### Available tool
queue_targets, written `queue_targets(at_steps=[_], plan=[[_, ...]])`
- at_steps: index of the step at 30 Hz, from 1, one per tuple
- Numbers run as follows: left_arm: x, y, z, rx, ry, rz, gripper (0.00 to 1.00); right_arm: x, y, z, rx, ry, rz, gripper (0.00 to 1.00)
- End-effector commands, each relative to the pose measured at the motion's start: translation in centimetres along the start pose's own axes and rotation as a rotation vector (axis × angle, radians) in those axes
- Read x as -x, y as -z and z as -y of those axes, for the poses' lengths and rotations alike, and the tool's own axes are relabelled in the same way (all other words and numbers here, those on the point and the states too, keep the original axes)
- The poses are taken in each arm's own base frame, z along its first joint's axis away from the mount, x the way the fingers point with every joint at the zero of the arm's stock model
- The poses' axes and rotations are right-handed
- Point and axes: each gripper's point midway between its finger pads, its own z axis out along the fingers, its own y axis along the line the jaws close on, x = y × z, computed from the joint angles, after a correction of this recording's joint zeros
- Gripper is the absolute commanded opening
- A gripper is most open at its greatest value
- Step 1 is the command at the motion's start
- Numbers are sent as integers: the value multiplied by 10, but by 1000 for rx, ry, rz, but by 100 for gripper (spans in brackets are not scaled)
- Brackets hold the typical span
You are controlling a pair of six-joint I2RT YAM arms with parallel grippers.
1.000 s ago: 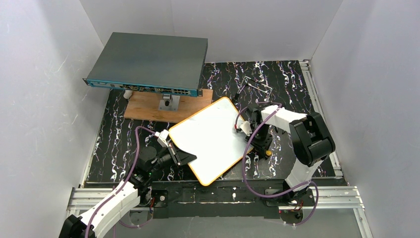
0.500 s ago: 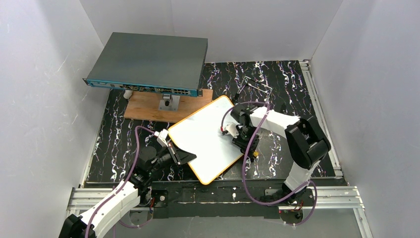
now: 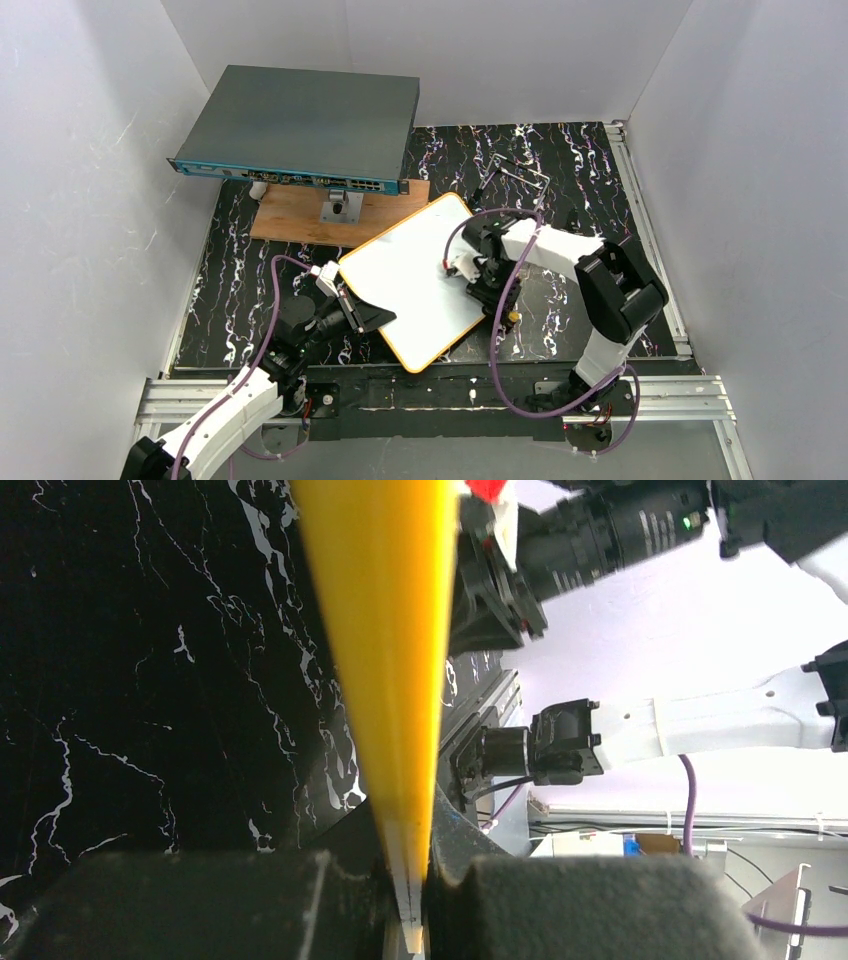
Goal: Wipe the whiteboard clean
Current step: Erase the whiteboard, then place the whiteboard eraser at the center of the board.
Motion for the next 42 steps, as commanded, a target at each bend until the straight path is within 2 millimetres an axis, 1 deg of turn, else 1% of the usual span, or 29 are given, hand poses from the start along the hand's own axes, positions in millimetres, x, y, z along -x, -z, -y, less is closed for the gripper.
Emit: queue_targets(at_steps=[1, 3, 6, 8, 11, 13, 14, 15, 17, 19, 20, 22, 24, 27, 31, 32, 33, 34, 39, 42], plan=[[11, 5, 46, -169, -105, 21, 0, -9, -4, 51, -77, -126, 19, 1], [11, 4, 47, -170, -105, 21, 0, -12, -2, 64, -87, -159, 25, 1], [11, 4, 48, -172, -106, 21, 0, -15, 0, 75, -91, -187, 34, 1], [12, 4, 48, -171, -109, 21, 0, -14, 1, 76, -93, -192, 51, 1], [12, 4, 49, -170, -115, 21, 0, -9, 7, 73, -87, -191, 89, 1], [11, 5, 50, -172, -128, 15, 0, -7, 20, 81, -116, -204, 127, 1], [11, 5, 50, -165, -134, 7, 0, -6, 31, 88, -124, -230, 169, 1], [10, 6, 50, -160, -153, 1, 0, -7, 47, 101, -129, -280, 222, 1], [11, 8, 55, -155, -195, -8, 0, -15, 67, 117, -116, -336, 295, 1], [12, 10, 59, -152, -241, -17, 0, -26, 74, 124, -78, -371, 346, 1], [13, 11, 60, -151, -265, -20, 0, -30, 74, 124, -54, -390, 363, 2], [14, 12, 63, -138, -304, -30, 0, -39, 66, 120, -10, -414, 383, 9], [16, 11, 66, -135, -342, -43, 0, -48, 50, 117, -10, -434, 371, 16], [17, 10, 73, -144, -385, -68, 0, -55, 36, 124, -36, -477, 368, 24], [21, 10, 85, -154, -432, -84, 0, -61, 30, 128, -35, -529, 366, 47], [23, 11, 88, -160, -445, -85, 0, -61, 30, 128, -32, -540, 370, 54], [23, 11, 91, -167, -454, -87, 0, -61, 32, 128, -28, -547, 378, 57], [23, 11, 93, -177, -464, -89, 0, -60, 34, 127, -22, -551, 389, 63], [21, 10, 97, -184, -503, -132, 0, -58, 53, 124, 2, -548, 465, 69], [22, 10, 100, -185, -532, -146, 0, -62, 62, 122, 22, -543, 506, 72]])
